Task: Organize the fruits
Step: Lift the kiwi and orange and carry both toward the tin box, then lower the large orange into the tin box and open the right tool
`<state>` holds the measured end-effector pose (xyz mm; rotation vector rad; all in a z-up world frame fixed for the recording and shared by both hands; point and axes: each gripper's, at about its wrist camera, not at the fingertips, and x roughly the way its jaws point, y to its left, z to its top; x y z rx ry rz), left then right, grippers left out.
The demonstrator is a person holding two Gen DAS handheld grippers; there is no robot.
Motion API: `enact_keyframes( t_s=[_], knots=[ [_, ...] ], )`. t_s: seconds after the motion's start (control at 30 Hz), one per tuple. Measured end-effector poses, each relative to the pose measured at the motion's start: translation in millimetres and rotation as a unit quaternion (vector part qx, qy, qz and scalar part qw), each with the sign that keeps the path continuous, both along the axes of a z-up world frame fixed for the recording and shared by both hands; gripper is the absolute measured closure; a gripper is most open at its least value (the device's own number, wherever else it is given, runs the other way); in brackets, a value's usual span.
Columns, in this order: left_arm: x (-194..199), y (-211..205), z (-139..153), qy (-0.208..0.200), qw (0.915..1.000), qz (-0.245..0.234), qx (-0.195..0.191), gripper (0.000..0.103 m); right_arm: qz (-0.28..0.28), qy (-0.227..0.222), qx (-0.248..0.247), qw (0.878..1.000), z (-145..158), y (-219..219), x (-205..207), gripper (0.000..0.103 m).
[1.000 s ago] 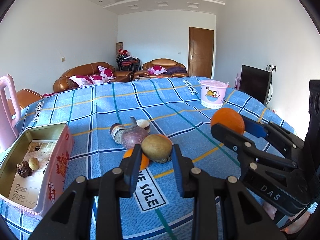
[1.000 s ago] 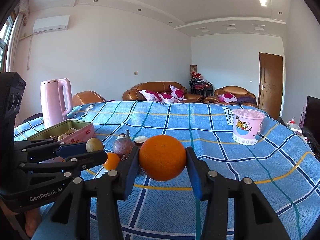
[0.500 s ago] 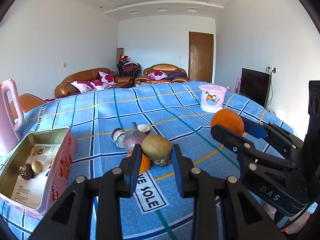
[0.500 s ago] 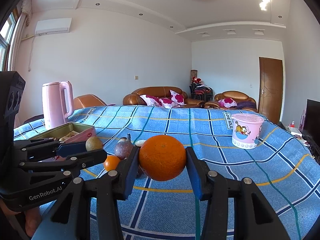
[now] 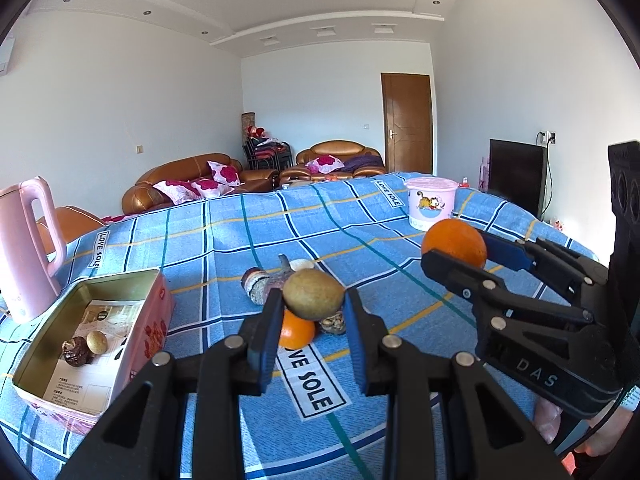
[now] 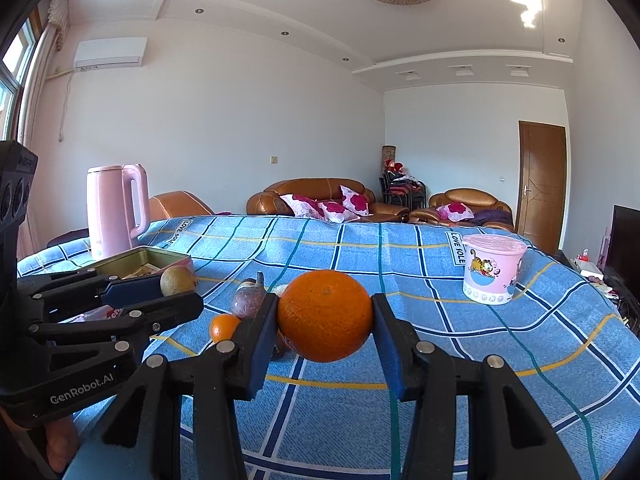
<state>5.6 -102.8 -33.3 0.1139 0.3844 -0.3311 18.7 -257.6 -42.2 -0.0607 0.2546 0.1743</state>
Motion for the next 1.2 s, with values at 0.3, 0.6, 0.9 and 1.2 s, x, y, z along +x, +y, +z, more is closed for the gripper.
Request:
enact_keyframes(
  t_s=[0.3, 0.6, 0.9, 1.2],
  knots=[
    [1, 42, 14, 0.0, 0.9988, 0.046, -0.019, 0.071, 0.031, 0.006, 0.003, 1.0, 26, 19, -2, 0.055],
    [8, 94, 37, -0.004, 0.9937, 0.11, -0.02, 0.071, 0.088, -0.004, 0.001, 0.996, 76, 54, 3, 0.055],
    [21, 135, 39, 0.011, 0.9868, 0.162, -0.003, 0.071, 0.144, 0.014, 0.005, 0.99, 96, 99, 27, 0.055],
    [42, 176, 22, 0.05, 0.9778, 0.204, 0.005, 0.071, 0.193, 0.054, -0.01, 0.98, 87, 153, 63, 0.055]
  ],
)
